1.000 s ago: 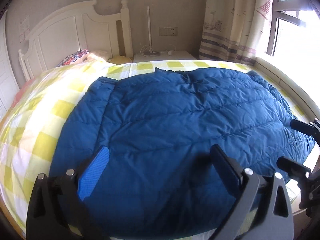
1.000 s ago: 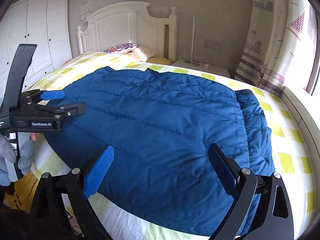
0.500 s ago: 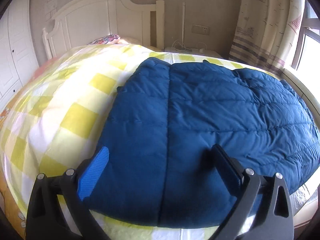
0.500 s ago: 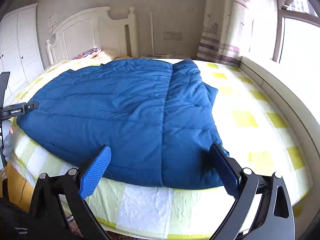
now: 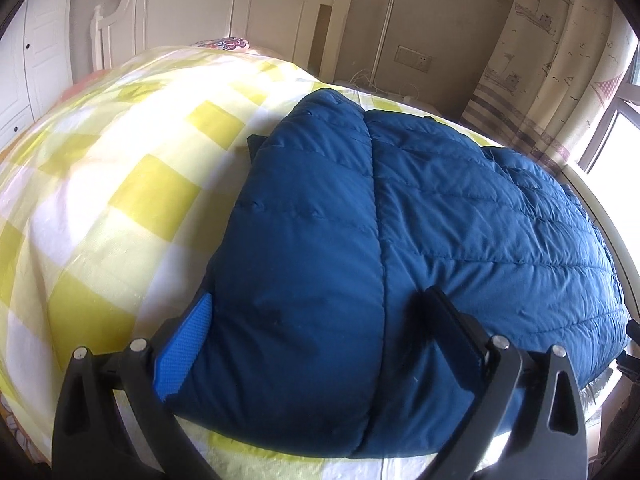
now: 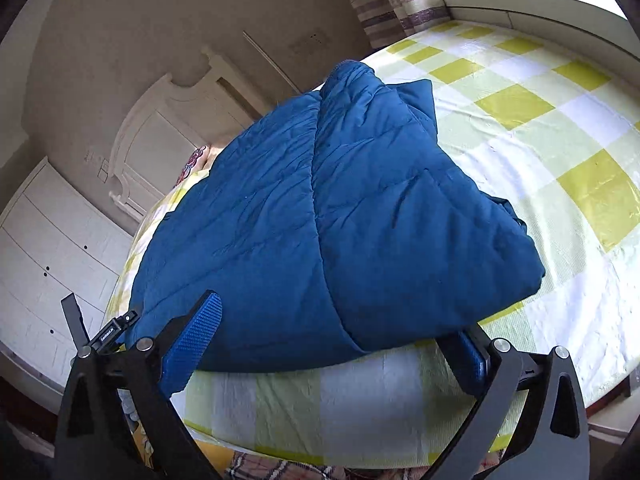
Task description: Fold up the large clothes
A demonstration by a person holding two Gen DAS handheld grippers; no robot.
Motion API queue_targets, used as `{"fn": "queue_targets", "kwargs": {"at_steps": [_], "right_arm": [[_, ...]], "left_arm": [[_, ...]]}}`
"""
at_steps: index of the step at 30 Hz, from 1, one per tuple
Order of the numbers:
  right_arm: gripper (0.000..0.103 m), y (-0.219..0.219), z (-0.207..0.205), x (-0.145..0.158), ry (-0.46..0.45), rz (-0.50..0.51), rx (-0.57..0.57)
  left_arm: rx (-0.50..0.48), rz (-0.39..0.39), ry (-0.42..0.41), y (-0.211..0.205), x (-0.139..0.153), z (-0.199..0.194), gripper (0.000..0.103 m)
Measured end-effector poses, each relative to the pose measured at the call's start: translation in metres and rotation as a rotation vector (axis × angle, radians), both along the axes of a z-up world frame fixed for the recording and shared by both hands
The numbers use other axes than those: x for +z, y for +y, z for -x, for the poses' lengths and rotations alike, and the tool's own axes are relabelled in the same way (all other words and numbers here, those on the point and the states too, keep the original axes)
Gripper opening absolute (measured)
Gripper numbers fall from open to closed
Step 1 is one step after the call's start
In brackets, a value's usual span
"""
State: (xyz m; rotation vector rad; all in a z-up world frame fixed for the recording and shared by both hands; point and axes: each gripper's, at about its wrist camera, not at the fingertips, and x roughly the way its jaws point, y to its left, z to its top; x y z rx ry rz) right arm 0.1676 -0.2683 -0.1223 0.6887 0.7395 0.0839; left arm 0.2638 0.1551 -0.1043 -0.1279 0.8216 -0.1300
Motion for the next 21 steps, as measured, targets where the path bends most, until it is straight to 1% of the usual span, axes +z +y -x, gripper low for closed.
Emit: {"fn": "queue_targets", "kwargs": {"at_steps": [2,4,5,6,7,8,9,10,11,12,13,15,16,18,20,21], "right_arm": [[0.099,-0.001,-0.022,-0.002,0.014,-0.04,-0.063],[0.099,-0.004,-0.039,-0.004,-0.004,-0.086,-0.114],[0.099,-0.003,-0.048,-0.004,-0.012,-0.073,-0.122],[0.093,-0.002,-0.054,-0.004,-0.018,-0.065,-0.114],[0.071,-0.005,-0.058,-0.006,-0.021,-0.094,-0.106],[0.061,-0.013,-0.055,-0.01,-0.054,-0.152,-0.122],[0.049,-0.022,-0.051,-0.014,-0.098,-0.219,-0.124],[0.042,-0.031,-0.045,-0.018,-0.126,-0.269,-0.128],[0.04,-0.035,-0.042,-0.019,-0.148,-0.297,-0.126],[0.037,-0.036,-0.039,-0.019,-0.167,-0.299,-0.124],[0.035,-0.036,-0.036,-0.014,-0.192,-0.282,-0.122],[0.035,-0.036,-0.031,-0.003,-0.244,-0.233,-0.121],[0.035,-0.037,-0.028,0.002,-0.264,-0.221,-0.121],[0.035,-0.041,-0.023,0.011,-0.299,-0.21,-0.121],[0.035,-0.044,-0.016,0.018,-0.314,-0.186,-0.115],[0.035,-0.045,-0.014,0.02,-0.315,-0.176,-0.113]], "left_arm": [[-0.003,0.001,0.0,0.0,-0.001,-0.001,0.101],[-0.011,0.008,0.009,-0.001,-0.002,-0.002,0.101],[-0.015,0.014,0.016,-0.001,-0.002,-0.003,0.101],[-0.014,0.018,0.021,0.0,-0.002,-0.004,0.101],[-0.01,0.015,0.026,0.0,-0.002,-0.005,0.101],[-0.005,0.004,0.032,-0.001,0.0,-0.005,0.101],[0.003,-0.016,0.033,-0.004,0.004,-0.004,0.101],[0.013,-0.048,0.025,-0.009,0.009,-0.003,0.101],[0.028,-0.095,0.007,-0.016,0.016,-0.001,0.101],[0.037,-0.144,-0.022,-0.024,0.024,0.0,0.1],[0.03,-0.169,-0.05,-0.034,0.033,0.0,0.1],[-0.002,-0.168,-0.076,-0.053,0.051,-0.008,0.1],[-0.006,-0.167,-0.084,-0.063,0.06,-0.017,0.1],[-0.053,-0.15,-0.126,-0.086,0.077,-0.036,0.1],[-0.068,-0.179,-0.158,-0.117,0.089,-0.062,0.1],[-0.091,-0.178,-0.149,-0.134,0.091,-0.077,0.1]]}}
